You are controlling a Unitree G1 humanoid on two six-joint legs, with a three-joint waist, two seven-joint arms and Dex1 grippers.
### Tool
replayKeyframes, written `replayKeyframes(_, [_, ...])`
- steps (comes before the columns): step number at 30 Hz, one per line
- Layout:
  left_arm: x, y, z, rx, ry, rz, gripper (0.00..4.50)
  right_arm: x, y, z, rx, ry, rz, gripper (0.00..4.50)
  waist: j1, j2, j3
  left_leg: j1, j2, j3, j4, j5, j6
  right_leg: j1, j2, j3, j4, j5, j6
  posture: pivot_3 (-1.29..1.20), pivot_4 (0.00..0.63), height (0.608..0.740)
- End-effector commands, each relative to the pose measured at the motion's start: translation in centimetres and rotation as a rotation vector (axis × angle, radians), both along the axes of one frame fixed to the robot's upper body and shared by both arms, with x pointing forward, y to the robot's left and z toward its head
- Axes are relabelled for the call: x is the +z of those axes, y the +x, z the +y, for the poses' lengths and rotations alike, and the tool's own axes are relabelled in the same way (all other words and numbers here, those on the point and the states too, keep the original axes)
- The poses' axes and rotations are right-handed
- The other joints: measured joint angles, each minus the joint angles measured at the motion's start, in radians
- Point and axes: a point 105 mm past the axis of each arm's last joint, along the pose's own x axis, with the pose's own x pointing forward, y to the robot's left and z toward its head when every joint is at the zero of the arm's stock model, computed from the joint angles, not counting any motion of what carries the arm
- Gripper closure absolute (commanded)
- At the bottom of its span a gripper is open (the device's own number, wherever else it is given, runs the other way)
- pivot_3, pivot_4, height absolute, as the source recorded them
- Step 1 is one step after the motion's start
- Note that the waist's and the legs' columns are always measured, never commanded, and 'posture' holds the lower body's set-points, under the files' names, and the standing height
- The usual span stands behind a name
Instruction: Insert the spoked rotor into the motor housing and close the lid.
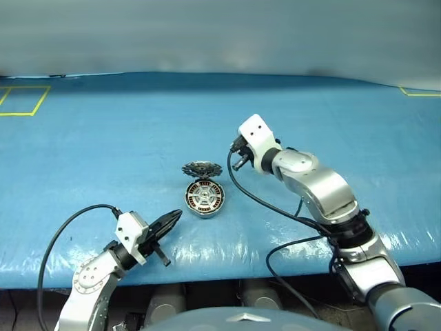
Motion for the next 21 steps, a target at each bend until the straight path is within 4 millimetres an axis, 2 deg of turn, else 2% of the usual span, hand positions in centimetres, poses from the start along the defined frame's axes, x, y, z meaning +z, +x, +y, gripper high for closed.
replayKeyframes(1, [0.4, -0.2, -0.2, -0.002, -0.016, -0.025, 4.47, 2.1, 1.1, 1.7, 0.130, 0.045, -0.068, 4.50, 0.000, 0.000, 0.000, 0.000, 0.000, 0.000, 0.000, 0.000, 0.000, 0.000, 0.000, 0.000, 0.000, 0.000, 0.000, 0.00, 0.150, 0.740])
replayKeyframes(7, [0.3, -0.4, -0.4, -0.022, -0.020, -0.009, 4.47, 2.2, 0.5, 5.1, 0.408, 0.092, 0.013, 4.50, -0.001, 0.002, 0.001, 0.000, 0.000, 0.000, 0.000, 0.000, 0.000, 0.000, 0.000, 0.000, 0.000, 0.000, 0.000, 0.00, 0.150, 0.740])
replayKeyframes(13, [0.2, -0.5, -0.5, -0.025, -0.022, -0.008, 4.47, 0.0, -0.3, 7.3, 0.557, 0.053, 0.126, 4.50, -0.001, 0.002, 0.001, 0.000, 0.000, 0.000, 0.000, 0.000, 0.000, 0.000, 0.000, -0.001, 0.000, 0.000, -0.001, 0.00, 0.150, 0.740])
replayKeyframes(16, [0.0, -0.6, -0.5, -0.025, -0.021, -0.004, 4.47, -1.0, -1.0, 7.9, 0.617, 0.042, 0.185, 4.50, -0.001, 0.003, 0.002, 0.000, 0.000, 0.000, 0.000, 0.000, 0.000, 0.000, 0.000, -0.001, 0.000, 0.000, -0.001, 0.00, 0.150, 0.740])
replayKeyframes(21, [-0.3, -0.7, -0.3, -0.018, -0.021, 0.008, 4.47, -2.5, -3.7, 7.9, 0.778, 0.017, 0.331, 4.50, 0.000, 0.004, 0.002, 0.000, 0.000, 0.000, 0.000, 0.000, 0.000, 0.000, 0.000, -0.001, 0.000, 0.000, -0.001, 0.00, 0.150, 0.740])
